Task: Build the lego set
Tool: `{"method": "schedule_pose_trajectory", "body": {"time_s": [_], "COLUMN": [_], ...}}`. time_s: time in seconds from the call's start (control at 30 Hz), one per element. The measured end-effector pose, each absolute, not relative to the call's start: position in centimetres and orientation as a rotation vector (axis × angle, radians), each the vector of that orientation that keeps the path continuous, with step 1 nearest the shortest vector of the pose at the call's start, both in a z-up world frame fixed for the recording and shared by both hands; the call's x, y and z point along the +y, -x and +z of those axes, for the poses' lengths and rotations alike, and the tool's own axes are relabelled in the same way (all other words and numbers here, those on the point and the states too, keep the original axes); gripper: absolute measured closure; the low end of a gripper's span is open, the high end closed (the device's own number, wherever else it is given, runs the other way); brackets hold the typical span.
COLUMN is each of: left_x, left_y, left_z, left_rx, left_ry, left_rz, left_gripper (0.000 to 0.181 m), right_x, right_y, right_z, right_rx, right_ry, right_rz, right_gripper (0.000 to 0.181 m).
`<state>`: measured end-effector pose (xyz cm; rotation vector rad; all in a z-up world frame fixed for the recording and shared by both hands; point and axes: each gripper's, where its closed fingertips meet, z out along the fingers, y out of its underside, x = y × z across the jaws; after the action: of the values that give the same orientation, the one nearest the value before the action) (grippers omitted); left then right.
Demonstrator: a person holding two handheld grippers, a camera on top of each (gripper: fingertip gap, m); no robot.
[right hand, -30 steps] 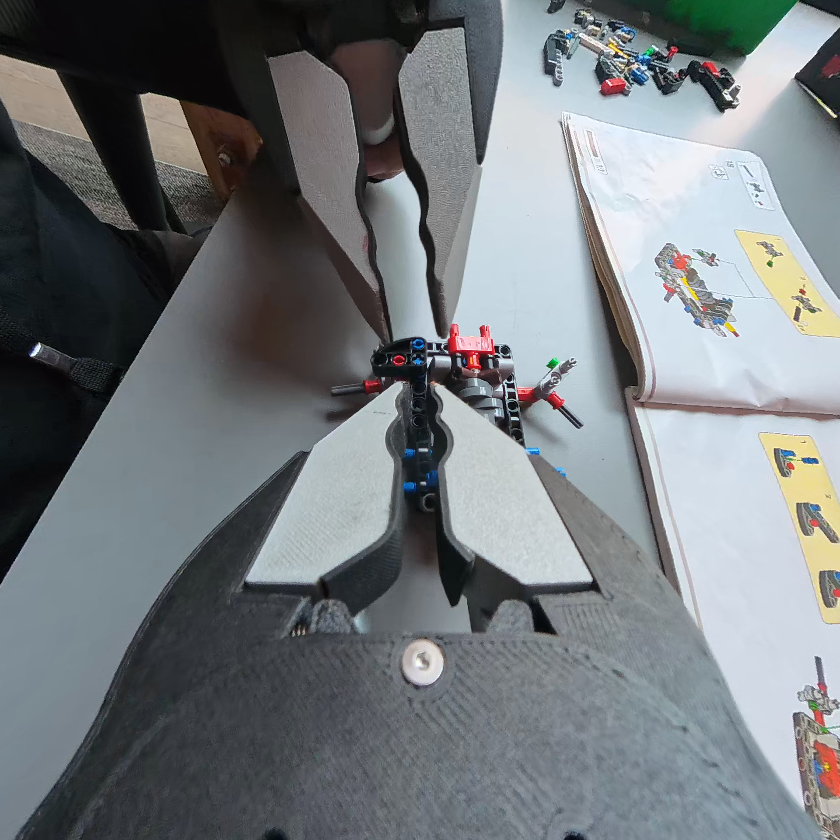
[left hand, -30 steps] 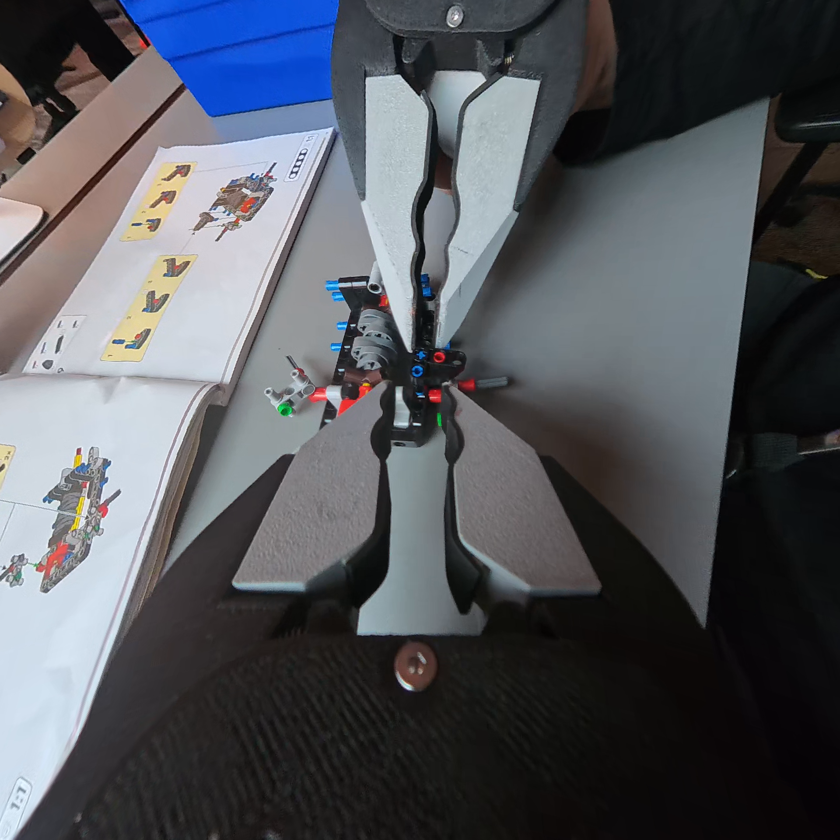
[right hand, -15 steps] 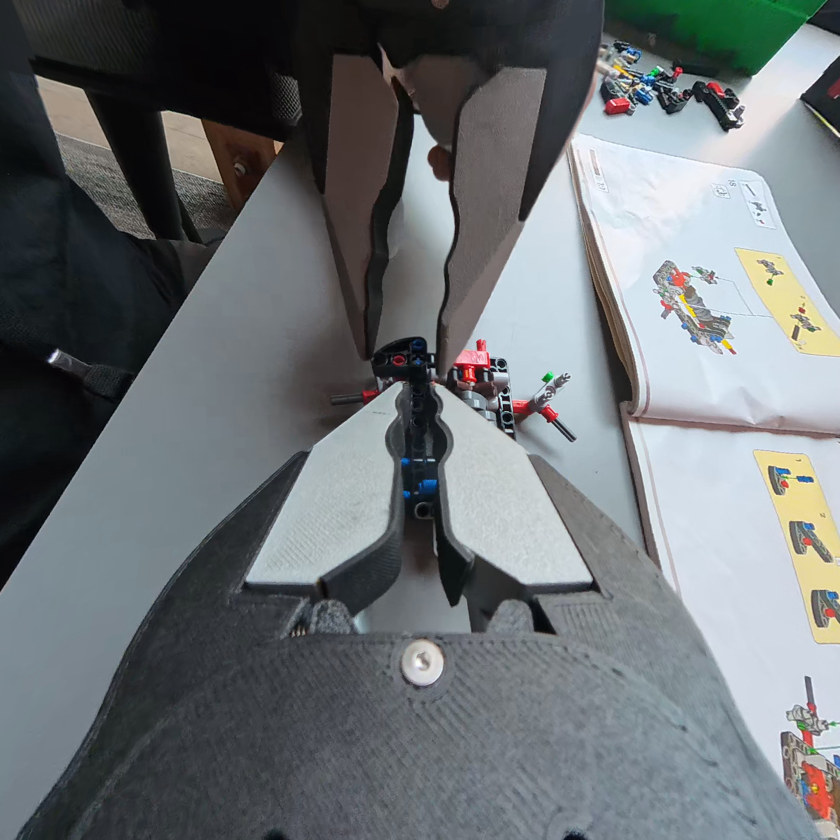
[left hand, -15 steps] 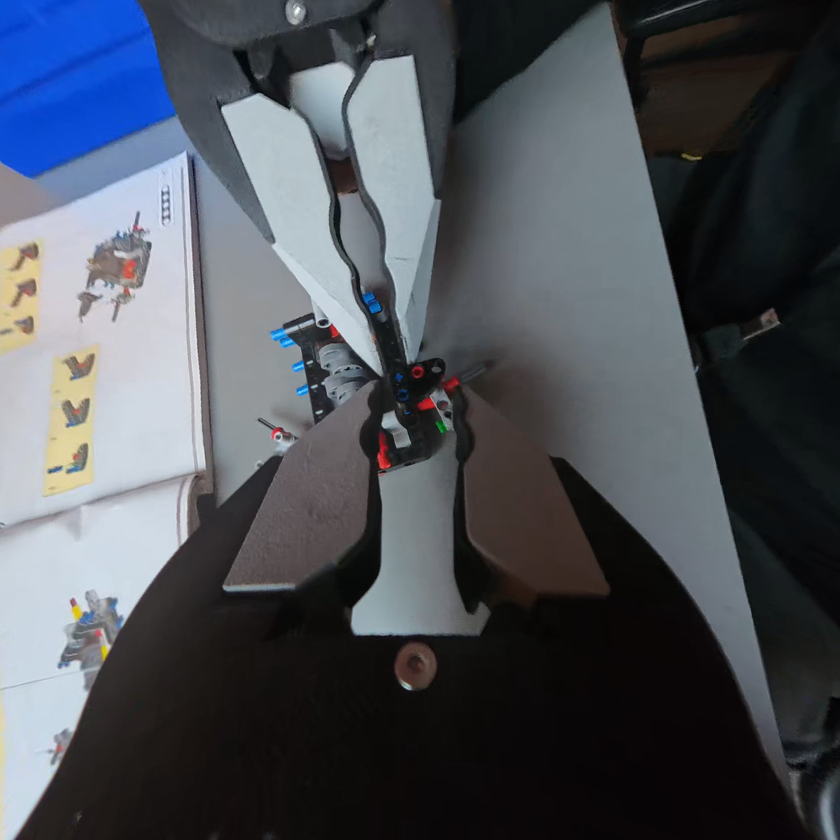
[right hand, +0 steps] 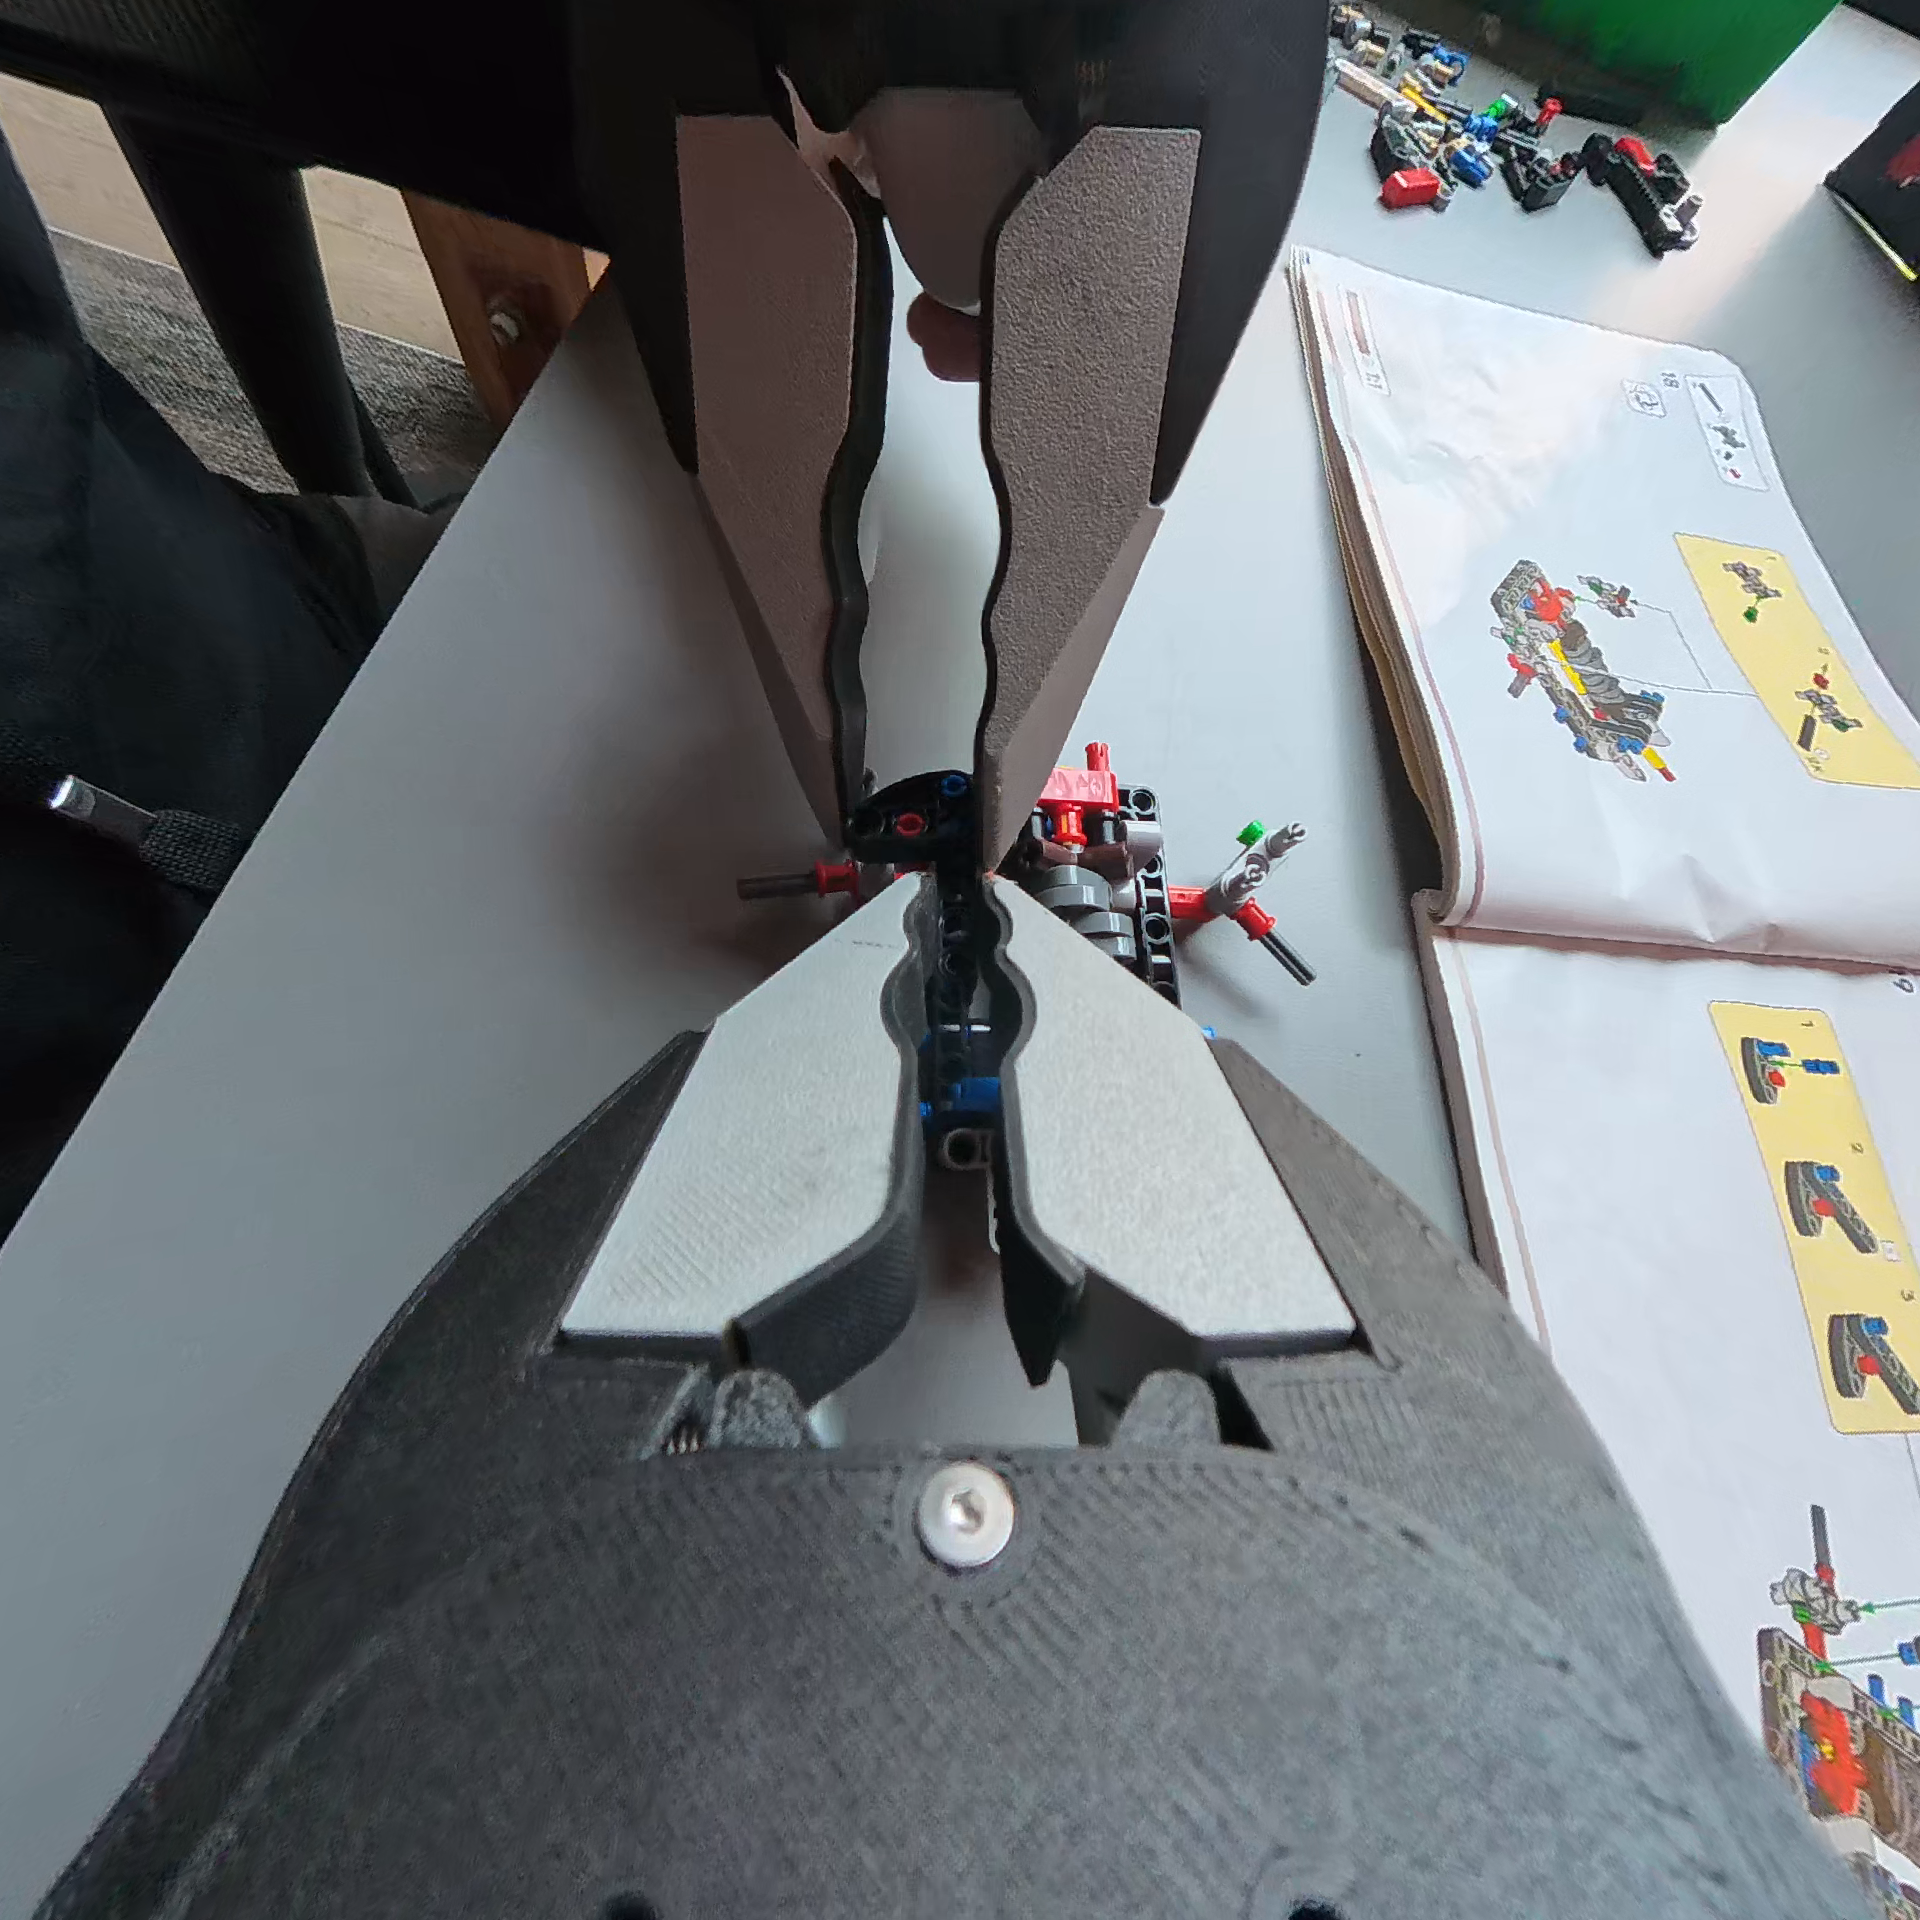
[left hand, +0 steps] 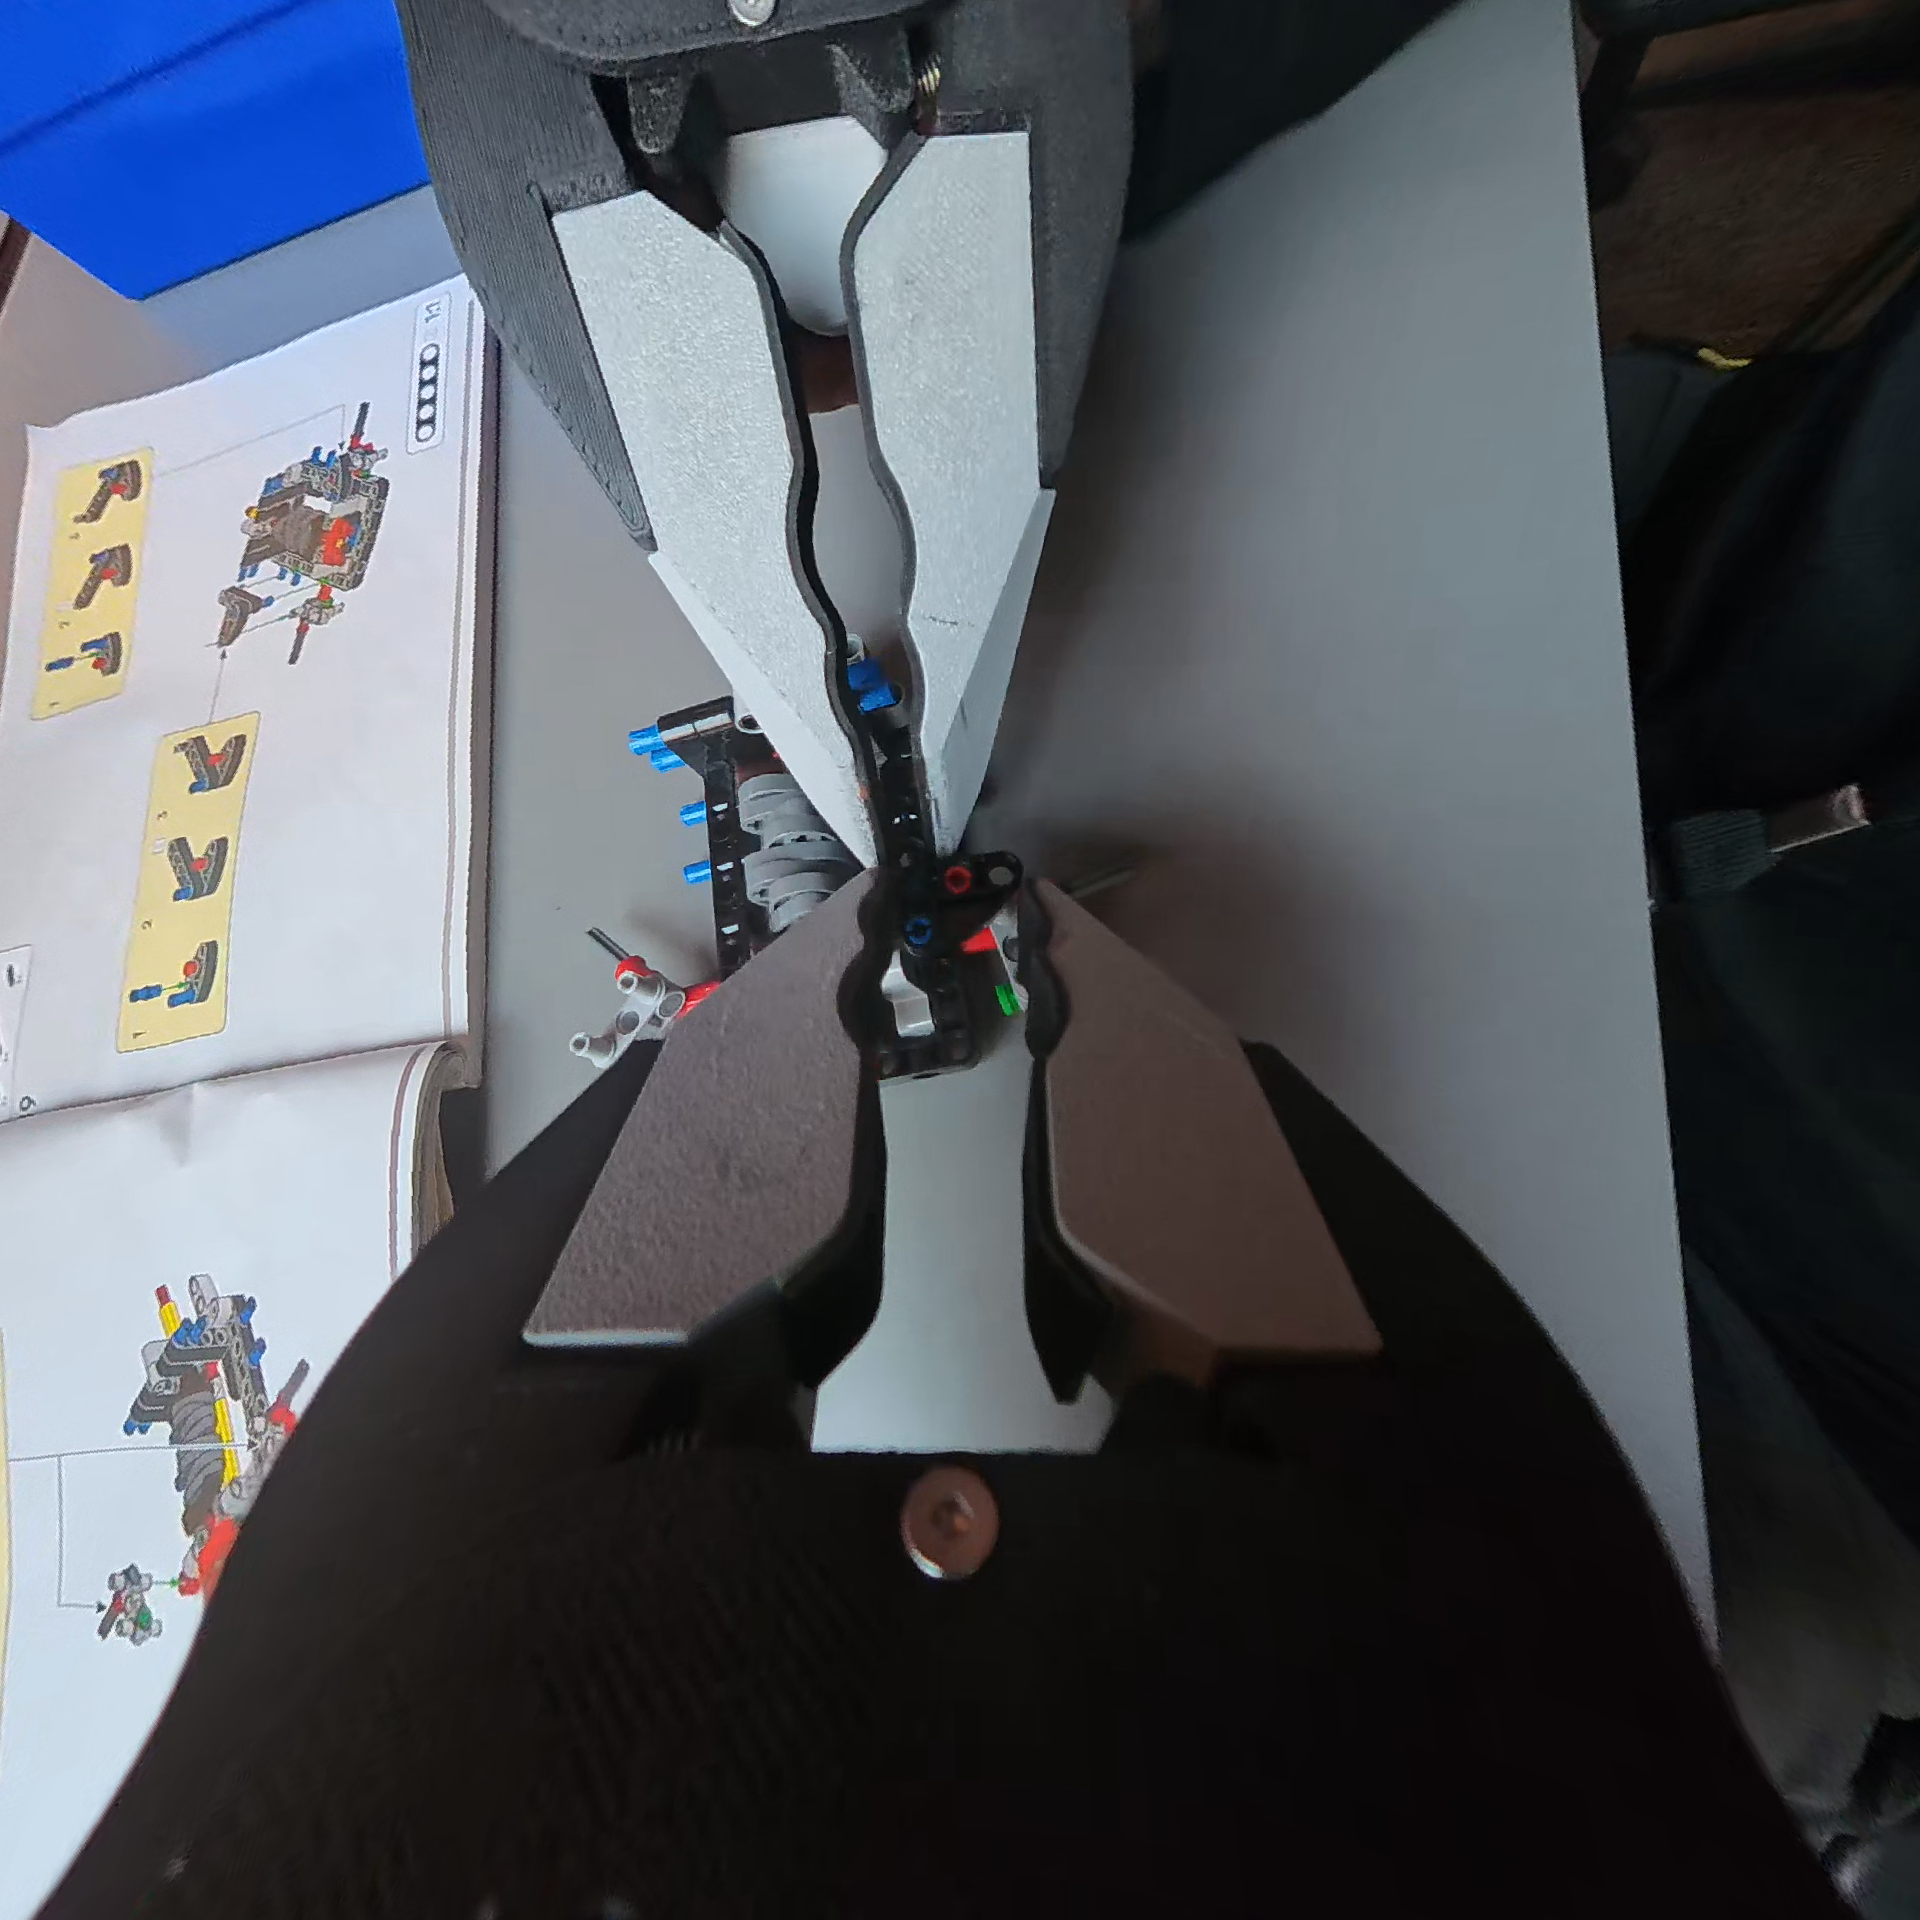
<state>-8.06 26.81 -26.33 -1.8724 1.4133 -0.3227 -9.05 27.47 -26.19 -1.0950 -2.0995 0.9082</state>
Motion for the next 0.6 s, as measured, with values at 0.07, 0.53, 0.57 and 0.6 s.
{"method": "schedule_pose_trajectory", "body": {"time_s": [0.07, 0.53, 0.57, 0.6], "left_x": [26.7, 27.0, 27.0, 27.0], "left_y": [8.0, 8.3, 8.4, 8.4], "left_z": [-26.5, -26.6, -26.7, -26.8], "left_rx": [1.404, 1.390, 1.390, 1.389], "left_ry": [1.885, 1.869, 1.868, 1.870], "left_rz": [-0.314, -0.291, -0.296, -0.299], "left_gripper": [0.161, 0.161, 0.162, 0.162], "right_x": [27.5, 26.5, 26.6, 26.5], "right_y": [8.8, 8.8, 8.9, 8.9], "right_z": [-26.1, -25.6, -25.7, -25.6], "right_rx": [-2.107, -2.095, -2.095, -2.090], "right_ry": [1.090, 1.060, 1.065, 1.065], "right_rz": [0.891, 0.930, 0.929, 0.931], "right_gripper": [0.176, 0.181, 0.181, 0.181]}}
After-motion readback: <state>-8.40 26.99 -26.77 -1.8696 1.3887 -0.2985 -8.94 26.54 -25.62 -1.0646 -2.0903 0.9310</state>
